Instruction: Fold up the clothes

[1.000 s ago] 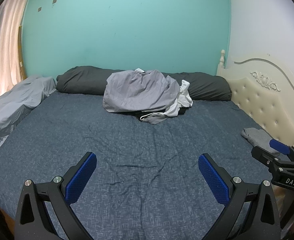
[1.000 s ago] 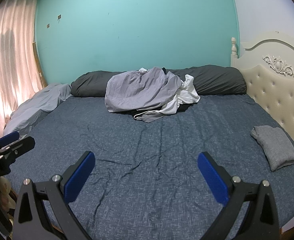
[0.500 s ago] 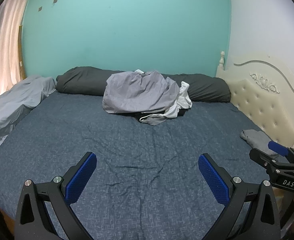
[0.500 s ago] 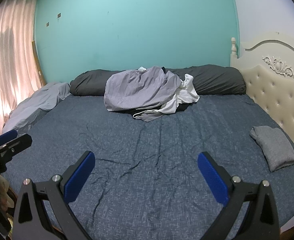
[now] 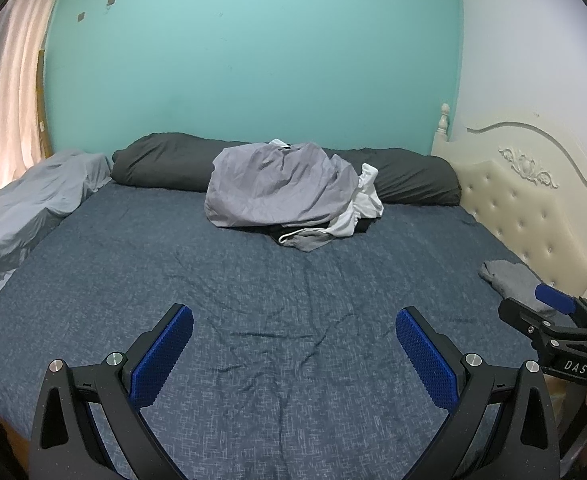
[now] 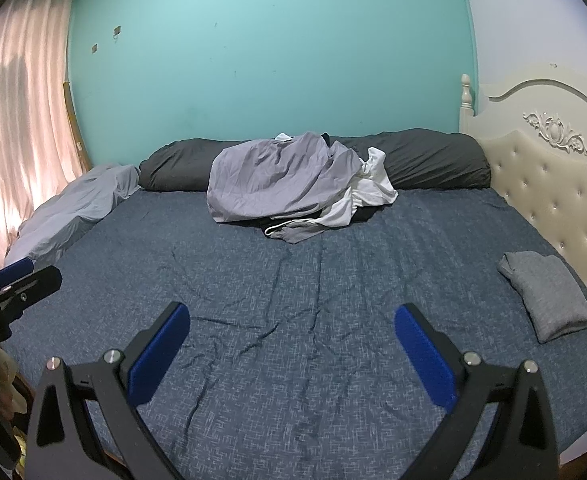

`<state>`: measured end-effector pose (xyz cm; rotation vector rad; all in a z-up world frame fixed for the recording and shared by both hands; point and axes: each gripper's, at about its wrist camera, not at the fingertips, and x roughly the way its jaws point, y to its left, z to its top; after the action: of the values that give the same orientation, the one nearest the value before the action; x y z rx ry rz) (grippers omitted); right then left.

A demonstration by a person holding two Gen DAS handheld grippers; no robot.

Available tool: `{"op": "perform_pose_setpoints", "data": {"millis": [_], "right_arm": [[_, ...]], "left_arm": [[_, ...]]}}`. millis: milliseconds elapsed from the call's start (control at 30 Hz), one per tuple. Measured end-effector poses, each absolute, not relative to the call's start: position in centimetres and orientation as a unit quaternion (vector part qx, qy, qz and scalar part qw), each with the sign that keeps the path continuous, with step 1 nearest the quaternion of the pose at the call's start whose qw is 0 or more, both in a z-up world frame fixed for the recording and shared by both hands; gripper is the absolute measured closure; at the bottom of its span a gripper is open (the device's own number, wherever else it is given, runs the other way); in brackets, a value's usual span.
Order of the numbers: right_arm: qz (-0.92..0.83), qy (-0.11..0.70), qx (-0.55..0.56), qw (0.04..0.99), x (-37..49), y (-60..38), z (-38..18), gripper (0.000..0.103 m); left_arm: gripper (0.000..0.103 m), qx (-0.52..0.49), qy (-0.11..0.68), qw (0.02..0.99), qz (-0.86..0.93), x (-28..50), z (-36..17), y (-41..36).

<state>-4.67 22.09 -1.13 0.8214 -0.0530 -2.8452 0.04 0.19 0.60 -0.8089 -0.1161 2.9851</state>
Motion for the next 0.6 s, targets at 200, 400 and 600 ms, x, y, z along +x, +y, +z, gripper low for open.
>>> {"op": "perform_pose_setpoints", "data": {"millis": [200,400,600], "right_arm": [[-0.955,-0.019,0.282,0.088,-4.91,22.28,-1.16,0.000],[-0.955,-0.022,0.283,0.087,-5.09,22.37,-1.14,0.000],[-0.955,-0.021,0.283,0.084,-5.34,22.56,-0.94,0.000]], "left_arm": [[0.000,-0.263,-0.037,0.023,0.964,0.06,0.38,0.43],[0.000,-0.265,-0.036,0.022,0.963,-0.25,0.51,0.46],[0.000,-0.265,-0.035,0.024,0.963,-0.38,0.23,0.45]]}}
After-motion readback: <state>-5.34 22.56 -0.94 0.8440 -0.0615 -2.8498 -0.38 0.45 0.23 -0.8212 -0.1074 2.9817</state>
